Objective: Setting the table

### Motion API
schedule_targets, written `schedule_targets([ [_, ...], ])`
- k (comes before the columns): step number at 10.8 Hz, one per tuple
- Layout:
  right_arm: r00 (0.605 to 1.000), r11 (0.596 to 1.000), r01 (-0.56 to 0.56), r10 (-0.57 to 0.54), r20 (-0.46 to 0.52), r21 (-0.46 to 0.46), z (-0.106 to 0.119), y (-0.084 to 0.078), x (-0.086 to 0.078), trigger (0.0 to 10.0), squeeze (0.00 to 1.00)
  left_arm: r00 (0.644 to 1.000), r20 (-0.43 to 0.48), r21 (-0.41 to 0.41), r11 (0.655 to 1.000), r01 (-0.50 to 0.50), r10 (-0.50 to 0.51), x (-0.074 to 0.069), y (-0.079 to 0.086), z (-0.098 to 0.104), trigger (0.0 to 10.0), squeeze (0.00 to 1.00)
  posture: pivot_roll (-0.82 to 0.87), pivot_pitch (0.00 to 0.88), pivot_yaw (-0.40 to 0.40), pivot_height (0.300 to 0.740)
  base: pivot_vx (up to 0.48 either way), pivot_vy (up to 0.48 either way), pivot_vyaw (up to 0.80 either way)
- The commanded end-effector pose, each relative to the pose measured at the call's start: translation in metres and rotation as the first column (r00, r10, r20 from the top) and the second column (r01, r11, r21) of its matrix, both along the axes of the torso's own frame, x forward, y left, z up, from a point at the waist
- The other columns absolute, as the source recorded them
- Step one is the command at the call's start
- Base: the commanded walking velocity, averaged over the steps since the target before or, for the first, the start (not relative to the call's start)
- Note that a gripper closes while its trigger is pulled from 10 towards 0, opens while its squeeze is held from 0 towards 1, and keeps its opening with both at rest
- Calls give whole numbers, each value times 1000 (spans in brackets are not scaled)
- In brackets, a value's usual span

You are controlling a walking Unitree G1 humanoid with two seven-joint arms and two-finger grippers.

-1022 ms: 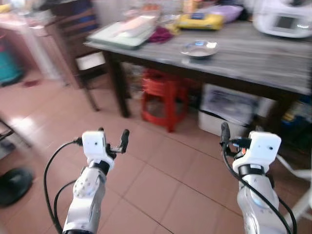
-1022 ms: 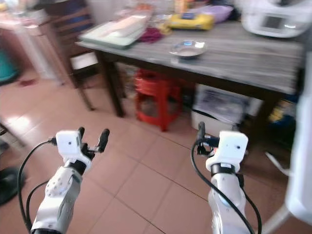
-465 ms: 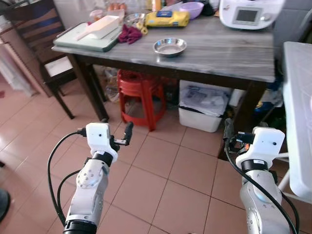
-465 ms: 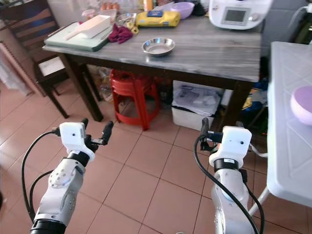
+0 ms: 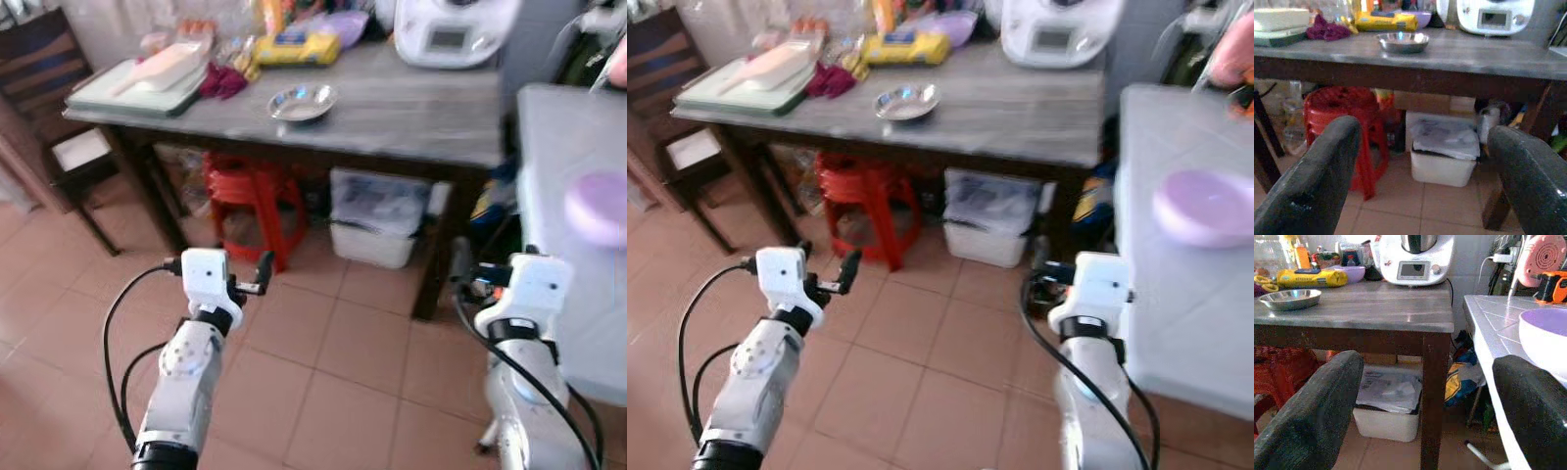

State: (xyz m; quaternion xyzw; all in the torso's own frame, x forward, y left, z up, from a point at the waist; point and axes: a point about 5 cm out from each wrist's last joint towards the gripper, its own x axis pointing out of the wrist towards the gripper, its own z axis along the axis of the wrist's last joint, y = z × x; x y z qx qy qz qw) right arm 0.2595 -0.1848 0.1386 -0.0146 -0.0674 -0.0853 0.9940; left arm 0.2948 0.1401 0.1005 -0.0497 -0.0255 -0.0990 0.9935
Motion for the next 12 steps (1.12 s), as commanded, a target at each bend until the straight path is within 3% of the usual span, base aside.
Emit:
schedule_targets([
  [1,1000,1000,-19,19,-1,17,0,6,1,10000,0,1000,-18,20,1000,-15,16,-1,8,-4,10000,0,-95,61,119,740,0,-289,0],
  [9,1000,1000,-21,21,2,18,0,6,3,10000,0,1000,-27,31,999,10,-9,-5,4,-7,10000,0,-95,55,123,740,0,-287,-277],
  [12,999,999,-37,37,11,-1,1,9,4,10000,0,1000,11,16,999,29,-29,-3,1,0,10000,0,-94,53,123,740,0,0,0],
])
